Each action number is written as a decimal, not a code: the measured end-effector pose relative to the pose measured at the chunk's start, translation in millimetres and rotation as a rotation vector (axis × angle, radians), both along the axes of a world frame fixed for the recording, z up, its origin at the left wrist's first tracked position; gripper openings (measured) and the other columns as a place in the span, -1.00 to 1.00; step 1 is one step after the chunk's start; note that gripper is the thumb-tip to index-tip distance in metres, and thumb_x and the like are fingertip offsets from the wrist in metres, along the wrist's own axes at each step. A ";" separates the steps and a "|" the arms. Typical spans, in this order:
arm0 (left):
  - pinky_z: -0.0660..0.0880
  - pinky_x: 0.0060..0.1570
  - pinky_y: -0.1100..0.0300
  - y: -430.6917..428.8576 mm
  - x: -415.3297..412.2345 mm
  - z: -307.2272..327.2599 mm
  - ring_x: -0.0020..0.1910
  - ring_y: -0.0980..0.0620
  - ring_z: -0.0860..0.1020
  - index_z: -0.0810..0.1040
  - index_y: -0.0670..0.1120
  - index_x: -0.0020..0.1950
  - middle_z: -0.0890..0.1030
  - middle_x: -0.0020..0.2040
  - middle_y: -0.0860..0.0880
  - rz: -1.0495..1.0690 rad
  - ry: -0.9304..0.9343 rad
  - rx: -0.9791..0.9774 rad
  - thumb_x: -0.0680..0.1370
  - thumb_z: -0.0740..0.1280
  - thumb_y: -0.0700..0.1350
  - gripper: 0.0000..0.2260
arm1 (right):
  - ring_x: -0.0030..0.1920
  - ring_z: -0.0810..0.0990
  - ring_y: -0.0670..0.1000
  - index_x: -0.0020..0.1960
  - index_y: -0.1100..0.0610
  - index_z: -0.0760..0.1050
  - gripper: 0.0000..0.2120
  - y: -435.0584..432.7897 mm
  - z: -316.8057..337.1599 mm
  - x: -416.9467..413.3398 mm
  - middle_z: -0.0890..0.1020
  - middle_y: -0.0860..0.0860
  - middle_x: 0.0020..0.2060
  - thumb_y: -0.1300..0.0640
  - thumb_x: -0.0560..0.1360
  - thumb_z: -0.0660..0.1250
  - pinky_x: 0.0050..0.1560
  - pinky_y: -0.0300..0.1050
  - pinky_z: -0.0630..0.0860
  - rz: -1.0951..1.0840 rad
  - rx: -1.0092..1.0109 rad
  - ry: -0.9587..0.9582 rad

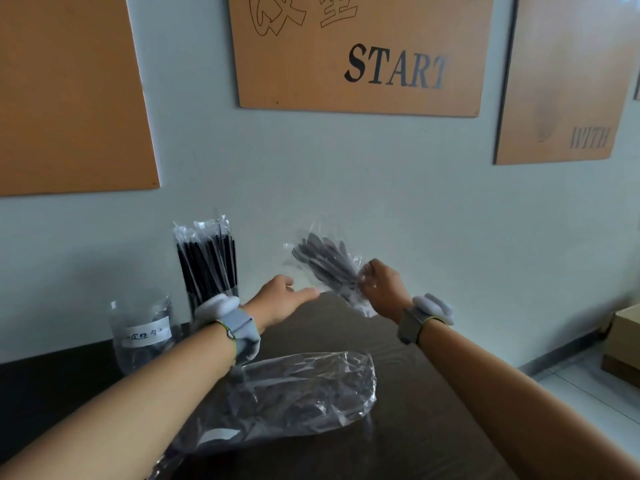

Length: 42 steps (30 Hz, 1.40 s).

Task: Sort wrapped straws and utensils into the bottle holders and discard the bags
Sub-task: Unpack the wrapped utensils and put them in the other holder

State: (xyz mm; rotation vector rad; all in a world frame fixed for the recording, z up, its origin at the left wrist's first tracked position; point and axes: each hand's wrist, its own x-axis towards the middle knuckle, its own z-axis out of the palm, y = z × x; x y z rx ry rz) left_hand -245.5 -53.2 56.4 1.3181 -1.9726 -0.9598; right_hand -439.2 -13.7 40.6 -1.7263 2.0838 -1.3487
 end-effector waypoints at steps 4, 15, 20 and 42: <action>0.38 0.35 -0.12 17.8 18.2 29.5 0.41 -0.24 0.31 0.19 -0.07 0.51 0.20 0.49 -0.24 -0.082 0.409 0.431 0.27 0.44 0.27 -0.07 | -0.14 0.47 0.08 -0.11 0.19 0.41 -0.92 15.9 32.0 35.9 0.54 0.11 -0.17 0.33 0.47 0.26 -0.17 -0.19 0.37 0.150 -0.180 -0.042; 0.40 -0.16 0.06 41.3 87.1 69.5 -0.25 -0.11 0.50 0.59 -0.17 -0.18 0.62 -0.31 -0.13 -0.174 0.738 0.173 0.48 0.35 -0.17 -0.91 | -0.20 0.53 0.05 -0.08 0.21 0.49 -0.68 43.0 62.1 120.7 0.56 0.06 -0.21 -0.02 0.38 0.46 -0.14 -0.04 0.51 0.569 -0.160 0.043; 0.50 -0.14 0.08 45.4 136.0 61.3 -0.21 -0.10 0.54 0.59 -0.22 -0.11 0.58 -0.16 -0.17 -0.123 0.724 0.143 0.48 0.34 -0.21 -0.91 | 0.11 0.46 -0.01 0.21 0.10 0.35 -0.30 32.3 68.5 157.8 0.47 0.02 0.11 -0.25 0.24 0.47 0.14 -0.10 0.48 0.397 -0.271 -0.051; 0.33 0.28 0.23 62.7 239.3 62.2 0.21 0.12 0.46 0.40 -0.09 0.29 0.51 0.22 0.01 0.266 0.258 -0.721 0.48 0.40 -0.10 -0.59 | -0.02 0.68 0.07 0.20 0.27 0.45 -0.39 -17.4 -9.7 246.4 0.67 0.15 0.01 0.28 0.20 0.58 0.02 -0.08 0.64 0.570 0.127 -0.335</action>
